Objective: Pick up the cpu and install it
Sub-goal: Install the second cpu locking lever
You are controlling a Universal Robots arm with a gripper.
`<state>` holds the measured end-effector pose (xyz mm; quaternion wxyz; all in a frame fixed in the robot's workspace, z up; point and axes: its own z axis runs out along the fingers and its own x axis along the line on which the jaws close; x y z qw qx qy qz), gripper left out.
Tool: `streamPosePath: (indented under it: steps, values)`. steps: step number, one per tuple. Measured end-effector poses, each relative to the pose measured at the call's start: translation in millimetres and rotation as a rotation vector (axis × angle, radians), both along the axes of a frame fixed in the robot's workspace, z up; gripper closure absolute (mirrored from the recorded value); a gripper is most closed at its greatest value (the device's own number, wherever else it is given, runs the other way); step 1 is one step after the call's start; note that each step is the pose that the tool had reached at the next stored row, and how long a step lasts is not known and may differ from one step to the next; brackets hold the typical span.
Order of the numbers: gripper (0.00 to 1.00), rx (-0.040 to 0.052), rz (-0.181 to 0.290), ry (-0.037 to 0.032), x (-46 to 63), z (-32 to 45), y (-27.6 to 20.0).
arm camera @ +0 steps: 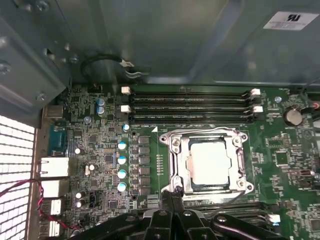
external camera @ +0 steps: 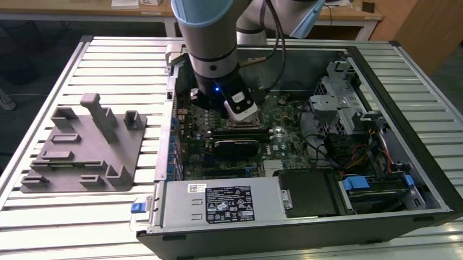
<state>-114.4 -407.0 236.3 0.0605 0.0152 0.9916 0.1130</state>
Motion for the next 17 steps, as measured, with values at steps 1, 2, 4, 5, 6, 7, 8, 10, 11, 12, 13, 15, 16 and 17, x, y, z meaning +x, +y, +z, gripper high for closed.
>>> streamPosePath:
  steps: [1, 2, 4, 5, 6, 7, 8, 10, 11, 12, 13, 15, 16, 17]
  values:
    - [0.89, -0.0002, 0.0, 0.0001, 0.3, 1.8, 0.0]
    - [0.89, -0.0005, 0.0, 0.0, 0.5, 3.3, 0.0]
    - [0.89, -0.0026, -0.001, 0.0, 1.2, 6.0, 0.0]
    - [0.89, -0.0048, -0.001, 0.0, 1.6, 7.1, 0.0]
    - [0.89, -0.0077, -0.001, 0.0, 2.1, 8.0, 0.1]
    - [0.89, -0.0113, -0.002, -0.0002, 2.8, 8.7, 0.1]
    - [0.89, -0.0163, -0.003, 0.0, 3.6, 9.7, 0.0]
    - [0.89, -0.0252, -0.005, 0.0, 6.2, 11.0, 0.0]
    - [0.89, -0.0294, -0.006, 0.0, 7.8, 11.6, 0.0]
    - [0.89, -0.0332, -0.007, 0.0, 9.5, 12.0, 0.0]
    - [0.89, -0.0366, -0.008, 0.0, 11.3, 12.4, 0.0]
    - [0.89, -0.0415, -0.009, 0.0, 15.6, 12.6, 0.0]
    - [0.89, -0.0429, -0.01, 0.0002, 18.1, 12.6, 0.0]
    - [0.89, -0.0438, -0.01, 0.0004, 20.4, 12.6, 0.0]
